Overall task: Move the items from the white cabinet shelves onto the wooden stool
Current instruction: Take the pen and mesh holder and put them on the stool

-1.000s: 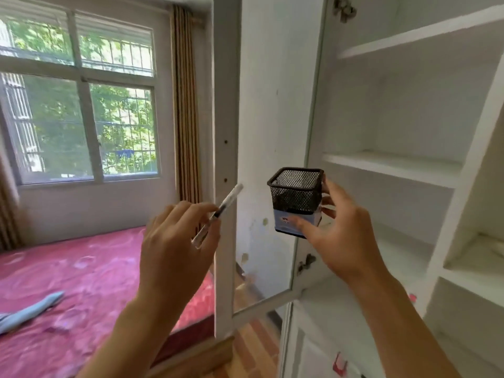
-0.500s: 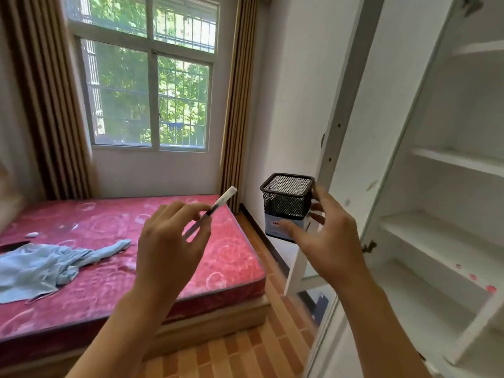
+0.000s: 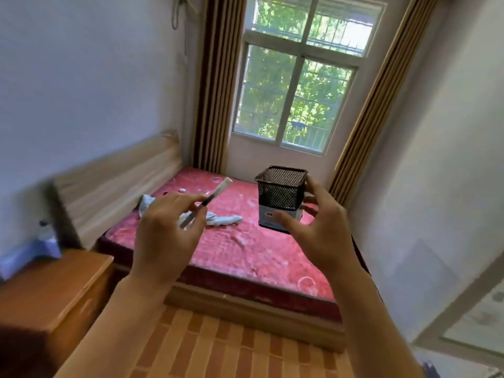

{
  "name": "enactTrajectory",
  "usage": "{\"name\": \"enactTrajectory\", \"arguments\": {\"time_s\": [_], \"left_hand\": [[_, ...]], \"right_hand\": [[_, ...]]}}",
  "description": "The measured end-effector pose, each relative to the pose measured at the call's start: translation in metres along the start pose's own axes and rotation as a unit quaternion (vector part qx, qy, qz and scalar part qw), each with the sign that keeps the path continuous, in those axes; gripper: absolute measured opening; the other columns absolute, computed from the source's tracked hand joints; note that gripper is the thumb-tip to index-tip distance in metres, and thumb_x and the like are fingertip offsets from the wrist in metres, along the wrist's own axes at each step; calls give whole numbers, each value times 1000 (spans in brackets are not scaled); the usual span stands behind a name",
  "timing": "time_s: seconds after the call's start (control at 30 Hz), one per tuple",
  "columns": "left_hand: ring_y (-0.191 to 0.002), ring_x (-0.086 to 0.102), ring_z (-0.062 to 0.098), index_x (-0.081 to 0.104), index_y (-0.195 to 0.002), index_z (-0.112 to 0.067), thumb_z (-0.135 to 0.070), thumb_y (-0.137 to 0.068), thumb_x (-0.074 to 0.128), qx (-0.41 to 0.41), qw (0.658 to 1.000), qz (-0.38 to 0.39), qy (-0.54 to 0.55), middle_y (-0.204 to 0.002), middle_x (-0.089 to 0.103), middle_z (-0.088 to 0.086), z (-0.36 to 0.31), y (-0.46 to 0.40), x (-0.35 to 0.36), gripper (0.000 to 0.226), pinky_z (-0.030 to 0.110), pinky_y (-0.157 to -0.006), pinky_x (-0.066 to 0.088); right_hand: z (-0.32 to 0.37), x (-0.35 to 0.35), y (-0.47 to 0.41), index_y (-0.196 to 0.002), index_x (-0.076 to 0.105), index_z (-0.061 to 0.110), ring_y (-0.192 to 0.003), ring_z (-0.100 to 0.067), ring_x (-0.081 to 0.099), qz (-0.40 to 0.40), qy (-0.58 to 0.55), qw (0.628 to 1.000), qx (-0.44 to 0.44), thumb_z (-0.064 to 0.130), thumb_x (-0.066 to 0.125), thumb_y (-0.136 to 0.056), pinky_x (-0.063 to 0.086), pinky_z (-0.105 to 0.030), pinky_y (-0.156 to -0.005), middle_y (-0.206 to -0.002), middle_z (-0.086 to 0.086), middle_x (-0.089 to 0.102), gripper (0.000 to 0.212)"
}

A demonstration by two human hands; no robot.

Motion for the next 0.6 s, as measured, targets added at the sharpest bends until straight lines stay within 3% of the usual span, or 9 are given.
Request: {"name": "enactTrajectory", "arguments": {"time_s": [0.07, 0.17, 0.3, 0.37, 0.5, 0.6], "left_hand": [[-90, 67, 23, 78, -111, -13, -10, -91, 77, -11, 999, -24, -35, -98, 74, 2, 24, 1, -27, 20, 31, -86, 50], [-89, 68, 28, 77, -110, -14, -16, -91, 72, -33, 996, -49, -71, -97, 74, 3, 56, 4, -62, 20, 46, -83, 55], [-93, 66, 21, 77, -112, -16, -13, -91, 78, -73, 987, -60, -133, -101, 74, 0, 90, 9, -99, 21, 37, -85, 55], [-95, 65, 18, 76, -113, -18, -15, -92, 76, -98, 980, -63, -159, -103, 73, -2, 103, 8, -113, 21, 40, -84, 57], [-89, 65, 18, 77, -112, -16, -16, -92, 78, -125, 967, -83, -207, -99, 74, 1, 124, 1, -125, 20, 39, -76, 59], [-91, 65, 18, 76, -114, -14, -17, -93, 77, -144, 958, -77, -234, -101, 75, 2, 136, -4, -128, 21, 28, -76, 54]], "right_hand": [[13, 39, -10, -148, 55, 24, -107, -1, 66, 31, -25, 999, -23, 25, 94, -77, 47, -8, -92, -124, 14, 68, 80], [27, 94, -23, -148, 56, 23, -107, -2, 67, 68, -64, 994, -49, 21, 93, -77, 52, -15, -93, -126, 11, 71, 80], [42, 160, -39, -149, 54, 25, -109, -10, 68, 116, -113, 984, -72, 21, 92, -76, 57, -33, -97, -128, 11, 71, 82], [51, 189, -49, -148, 55, 27, -108, -11, 67, 140, -138, 977, -85, 21, 91, -77, 58, -39, -97, -126, 13, 71, 80], [61, 236, -69, -147, 56, 27, -109, -6, 66, 183, -192, 959, -102, 29, 85, -76, 56, -33, -98, -126, 18, 69, 77], [63, 264, -81, -147, 55, 31, -110, -4, 66, 203, -220, 948, -108, 39, 82, -73, 54, -27, -96, -126, 21, 68, 79]]}}
Point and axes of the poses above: each hand's wrist, its own y-axis away from the middle knuckle, its own x-axis out of the palm, z = x × y, the point moved 2 cm from there along -y, towards the middle knuckle
